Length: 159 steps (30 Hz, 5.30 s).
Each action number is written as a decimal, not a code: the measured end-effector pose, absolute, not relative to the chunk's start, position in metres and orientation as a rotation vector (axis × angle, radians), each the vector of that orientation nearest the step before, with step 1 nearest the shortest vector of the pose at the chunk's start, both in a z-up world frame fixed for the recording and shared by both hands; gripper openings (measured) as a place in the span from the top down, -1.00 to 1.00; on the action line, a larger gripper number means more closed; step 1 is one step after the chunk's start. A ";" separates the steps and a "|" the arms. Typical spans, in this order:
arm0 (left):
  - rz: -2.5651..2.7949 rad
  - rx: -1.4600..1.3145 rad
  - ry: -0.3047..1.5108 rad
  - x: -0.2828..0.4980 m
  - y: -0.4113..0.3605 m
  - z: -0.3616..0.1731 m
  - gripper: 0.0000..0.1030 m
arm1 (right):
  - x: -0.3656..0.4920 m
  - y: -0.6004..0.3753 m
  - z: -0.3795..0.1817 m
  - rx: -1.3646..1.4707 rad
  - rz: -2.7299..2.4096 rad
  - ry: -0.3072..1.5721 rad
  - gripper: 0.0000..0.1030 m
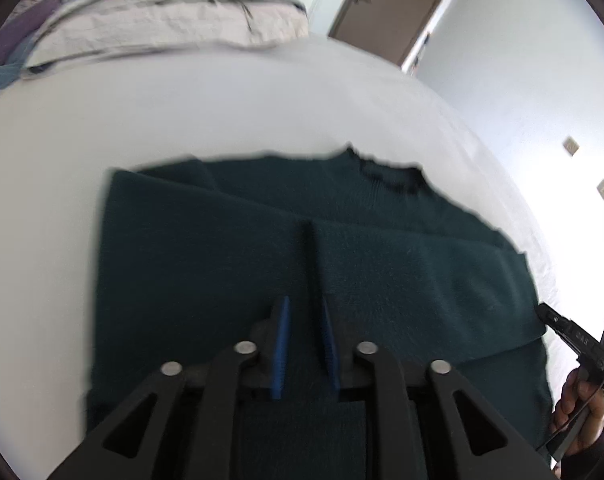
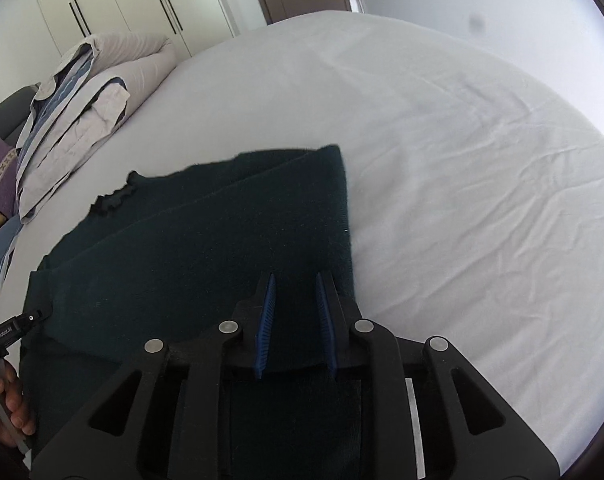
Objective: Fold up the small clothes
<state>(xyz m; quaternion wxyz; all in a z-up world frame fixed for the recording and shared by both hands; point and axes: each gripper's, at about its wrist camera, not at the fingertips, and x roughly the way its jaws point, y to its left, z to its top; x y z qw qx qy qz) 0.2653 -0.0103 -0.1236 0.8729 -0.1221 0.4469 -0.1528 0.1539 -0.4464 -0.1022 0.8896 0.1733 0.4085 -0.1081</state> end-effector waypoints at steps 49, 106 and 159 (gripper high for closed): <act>-0.381 -0.488 1.208 -0.034 0.126 -0.159 0.64 | -0.216 -0.452 -0.129 0.644 -0.125 1.075 -0.16; -0.503 -0.953 0.895 0.078 0.166 -0.063 0.86 | -0.053 -0.492 -0.007 1.008 0.116 0.618 0.89; -0.213 -0.561 0.922 0.279 0.110 -0.102 -0.33 | 0.292 -0.477 -0.124 0.472 -0.183 0.845 0.17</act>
